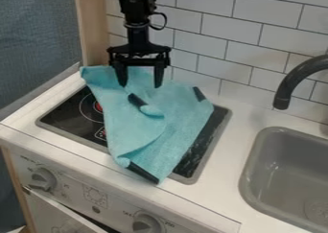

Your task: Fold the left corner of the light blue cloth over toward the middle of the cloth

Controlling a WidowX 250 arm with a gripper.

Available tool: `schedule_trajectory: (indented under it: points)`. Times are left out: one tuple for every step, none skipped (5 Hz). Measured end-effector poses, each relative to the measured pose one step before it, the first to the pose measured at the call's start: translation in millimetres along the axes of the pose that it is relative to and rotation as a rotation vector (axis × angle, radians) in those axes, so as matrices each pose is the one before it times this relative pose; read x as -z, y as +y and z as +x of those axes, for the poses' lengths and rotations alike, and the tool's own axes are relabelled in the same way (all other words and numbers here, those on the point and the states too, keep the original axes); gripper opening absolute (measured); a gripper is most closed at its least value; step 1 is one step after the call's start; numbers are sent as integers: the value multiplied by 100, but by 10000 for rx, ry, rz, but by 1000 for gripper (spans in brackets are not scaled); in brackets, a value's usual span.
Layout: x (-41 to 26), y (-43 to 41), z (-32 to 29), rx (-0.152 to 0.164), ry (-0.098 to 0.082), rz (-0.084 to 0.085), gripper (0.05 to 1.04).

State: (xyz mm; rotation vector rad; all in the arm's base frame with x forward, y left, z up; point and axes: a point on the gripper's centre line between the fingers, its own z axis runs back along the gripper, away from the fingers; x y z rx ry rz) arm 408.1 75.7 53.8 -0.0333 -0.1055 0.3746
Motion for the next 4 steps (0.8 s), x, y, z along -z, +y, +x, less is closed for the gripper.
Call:
schedule_trajectory:
  points:
    - [-1996,-423,-41,95,-192,-262,999]
    - [-1543,75,-527,106,-99,-85,999]
    - [-248,126,67,15,-69,47,999]
    - [0,-44,-6,-13,4,-28,999]
